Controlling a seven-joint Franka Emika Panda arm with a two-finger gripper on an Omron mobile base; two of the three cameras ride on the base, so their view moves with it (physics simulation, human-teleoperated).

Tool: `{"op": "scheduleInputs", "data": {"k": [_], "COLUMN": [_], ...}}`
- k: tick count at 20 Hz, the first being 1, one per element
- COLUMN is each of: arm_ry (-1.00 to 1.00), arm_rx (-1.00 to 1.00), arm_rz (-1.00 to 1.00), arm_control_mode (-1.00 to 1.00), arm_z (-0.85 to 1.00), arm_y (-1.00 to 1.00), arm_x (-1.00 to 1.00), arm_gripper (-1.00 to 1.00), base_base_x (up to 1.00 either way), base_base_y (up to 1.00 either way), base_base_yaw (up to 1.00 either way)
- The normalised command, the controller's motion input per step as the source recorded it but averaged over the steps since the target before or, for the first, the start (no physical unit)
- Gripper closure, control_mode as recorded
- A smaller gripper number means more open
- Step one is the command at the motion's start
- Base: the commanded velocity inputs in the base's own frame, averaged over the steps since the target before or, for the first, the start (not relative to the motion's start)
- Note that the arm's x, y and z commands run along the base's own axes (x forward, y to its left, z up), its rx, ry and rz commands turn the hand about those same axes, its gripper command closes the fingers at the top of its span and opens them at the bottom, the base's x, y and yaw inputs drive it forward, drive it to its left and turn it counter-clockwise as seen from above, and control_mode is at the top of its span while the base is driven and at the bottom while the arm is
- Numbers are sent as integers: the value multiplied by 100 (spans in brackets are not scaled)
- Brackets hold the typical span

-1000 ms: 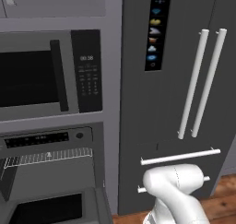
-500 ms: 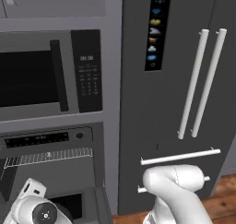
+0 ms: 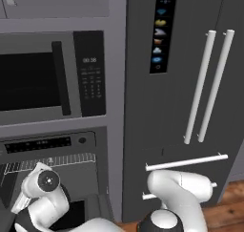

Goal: Take the fish from the oven and place it on the plate on the counter.

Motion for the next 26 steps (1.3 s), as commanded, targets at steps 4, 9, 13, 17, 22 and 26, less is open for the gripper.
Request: {"op": "scheduleInputs", "data": {"k": [4,9,13,17,22,26], "arm_ry": [-8,-13,-17,-17,-18,-19], "arm_rx": [-36,-39,-35,-35,-35,-31], "arm_rz": [-3,-3,-7,-4,0,0], "arm_control_mode": [-100,-100,-100,-100,-100,-100], "arm_z": [-77,-56,-45,-34,-37,-51], "arm_y": [0,9,6,0,0,0], "arm_x": [39,8,37,64,52,47], "arm_gripper": [-100,-100,-100,-100,-100,-100], "base_base_x": [0,0,0,0,0,0], "base_base_y": [0,0,0,0,0,0], "base_base_yaw": [0,0,0,0,0,0]}}
